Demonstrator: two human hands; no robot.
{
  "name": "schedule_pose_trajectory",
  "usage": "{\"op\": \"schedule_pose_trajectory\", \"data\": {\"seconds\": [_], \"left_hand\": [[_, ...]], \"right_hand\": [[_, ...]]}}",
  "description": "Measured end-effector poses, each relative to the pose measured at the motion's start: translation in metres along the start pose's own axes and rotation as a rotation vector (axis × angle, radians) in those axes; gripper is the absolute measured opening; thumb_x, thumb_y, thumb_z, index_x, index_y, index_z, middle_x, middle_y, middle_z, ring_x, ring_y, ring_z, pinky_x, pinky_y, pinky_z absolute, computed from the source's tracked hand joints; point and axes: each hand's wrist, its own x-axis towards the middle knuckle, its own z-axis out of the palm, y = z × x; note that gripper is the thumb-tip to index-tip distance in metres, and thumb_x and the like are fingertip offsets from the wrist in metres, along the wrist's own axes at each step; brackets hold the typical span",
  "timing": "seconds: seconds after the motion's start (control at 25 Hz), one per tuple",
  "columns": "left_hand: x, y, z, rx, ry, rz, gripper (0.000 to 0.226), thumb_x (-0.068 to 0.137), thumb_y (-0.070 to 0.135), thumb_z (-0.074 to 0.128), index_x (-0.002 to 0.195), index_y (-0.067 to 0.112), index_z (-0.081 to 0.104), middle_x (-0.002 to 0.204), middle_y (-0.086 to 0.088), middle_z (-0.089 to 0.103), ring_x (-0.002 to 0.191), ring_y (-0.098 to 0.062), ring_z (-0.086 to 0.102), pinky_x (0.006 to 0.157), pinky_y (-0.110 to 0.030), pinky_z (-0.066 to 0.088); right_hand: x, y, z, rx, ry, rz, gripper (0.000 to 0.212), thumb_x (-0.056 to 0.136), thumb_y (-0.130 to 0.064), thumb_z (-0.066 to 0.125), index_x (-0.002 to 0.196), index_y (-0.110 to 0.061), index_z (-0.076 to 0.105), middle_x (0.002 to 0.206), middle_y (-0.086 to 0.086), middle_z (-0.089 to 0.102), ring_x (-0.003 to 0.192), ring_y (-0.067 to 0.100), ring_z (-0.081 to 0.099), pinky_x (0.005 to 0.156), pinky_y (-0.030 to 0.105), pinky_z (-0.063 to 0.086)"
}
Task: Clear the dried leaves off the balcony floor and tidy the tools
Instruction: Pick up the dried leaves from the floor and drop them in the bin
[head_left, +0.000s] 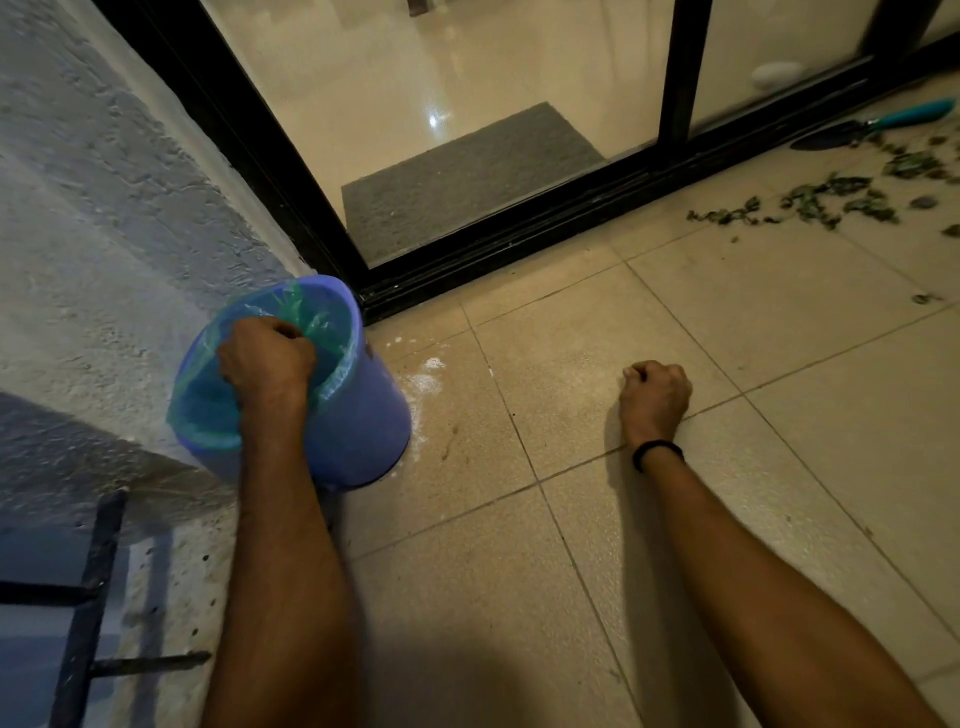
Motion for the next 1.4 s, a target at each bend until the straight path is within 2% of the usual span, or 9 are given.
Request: {"op": "schedule_pose_trajectory", "data": {"seconds": [0.12,0.28,0.52,0.88,1.0,1.12,1.2,1.28,1.4], "left_hand": [[-0.003,0.001,0.000,-0.021,-0.001,-0.008,0.023,0.089,0.010,0.065,0.109,0.006,0.076,0.113,-0.020,0.071,0.111,-0.043,0.061,0.099,-0.044,0.046],[-0.004,0.004,0.000,-0.018,-0.006,-0.005,0.022,0.089,0.010,0.065,0.109,0.006,0.075,0.114,-0.021,0.070,0.112,-0.043,0.060,0.099,-0.044,0.045],[-0.006,0.007,0.001,-0.019,-0.001,-0.014,0.024,0.091,0.011,0.063,0.111,0.007,0.074,0.114,-0.020,0.070,0.112,-0.042,0.059,0.098,-0.046,0.045],[-0.009,0.007,-0.003,-0.056,0.044,-0.011,0.024,0.090,0.009,0.061,0.109,0.006,0.075,0.113,-0.020,0.071,0.110,-0.042,0.061,0.097,-0.044,0.046],[-0.007,0.005,-0.007,-0.070,0.054,-0.031,0.027,0.089,0.009,0.059,0.109,0.008,0.076,0.115,-0.020,0.070,0.111,-0.043,0.060,0.099,-0.044,0.046],[-0.007,0.005,-0.011,-0.080,0.050,-0.065,0.034,0.088,0.009,0.056,0.118,0.011,0.073,0.124,-0.019,0.066,0.117,-0.042,0.058,0.103,-0.043,0.044],[-0.008,0.007,-0.013,-0.084,0.049,-0.087,0.039,0.089,0.009,0.057,0.126,0.011,0.068,0.131,-0.020,0.062,0.123,-0.042,0.055,0.105,-0.042,0.042],[-0.010,0.006,-0.014,-0.098,0.056,-0.109,0.040,0.090,0.010,0.057,0.129,0.011,0.065,0.132,-0.021,0.061,0.125,-0.041,0.054,0.105,-0.043,0.041],[-0.007,0.004,-0.013,-0.089,0.056,-0.129,0.042,0.092,0.013,0.058,0.133,0.010,0.061,0.135,-0.020,0.060,0.127,-0.041,0.053,0.107,-0.045,0.040]], "right_hand": [[-0.004,-0.013,0.004,0.015,-0.014,-0.015,0.015,0.095,-0.014,0.060,0.099,-0.004,0.071,0.107,0.018,0.057,0.109,0.034,0.050,0.092,0.037,0.043],[-0.009,-0.021,0.008,0.047,-0.023,-0.035,0.012,0.094,-0.014,0.062,0.096,-0.005,0.071,0.105,0.017,0.057,0.106,0.033,0.053,0.089,0.036,0.046],[-0.030,-0.042,0.020,0.096,-0.070,-0.042,0.012,0.094,-0.013,0.063,0.097,-0.006,0.072,0.106,0.013,0.058,0.107,0.028,0.053,0.083,0.022,0.037],[-0.072,-0.126,0.041,0.255,-0.125,-0.144,0.012,0.095,-0.019,0.064,0.100,-0.012,0.072,0.101,0.003,0.055,0.104,0.022,0.053,0.079,0.018,0.035],[-0.089,-0.153,0.044,0.307,-0.157,-0.210,0.012,0.095,-0.021,0.063,0.100,-0.014,0.071,0.100,0.001,0.055,0.101,0.019,0.053,0.070,0.007,0.031],[-0.107,-0.181,0.047,0.387,-0.233,-0.256,0.011,0.095,-0.022,0.063,0.100,-0.016,0.071,0.099,0.001,0.058,0.094,0.012,0.054,0.065,0.000,0.034],[-0.118,-0.203,0.046,0.429,-0.268,-0.335,0.011,0.094,-0.023,0.064,0.097,-0.017,0.072,0.094,0.000,0.064,0.087,0.009,0.055,0.068,0.003,0.036],[-0.127,-0.225,0.043,0.470,-0.309,-0.465,0.012,0.092,-0.022,0.065,0.096,-0.017,0.074,0.089,-0.001,0.070,0.084,0.010,0.061,0.072,0.017,0.046],[-0.137,-0.246,0.039,0.489,-0.466,-0.651,0.021,0.093,-0.016,0.064,0.111,-0.010,0.073,0.105,0.005,0.074,0.094,0.015,0.068,0.085,0.022,0.051]]}}
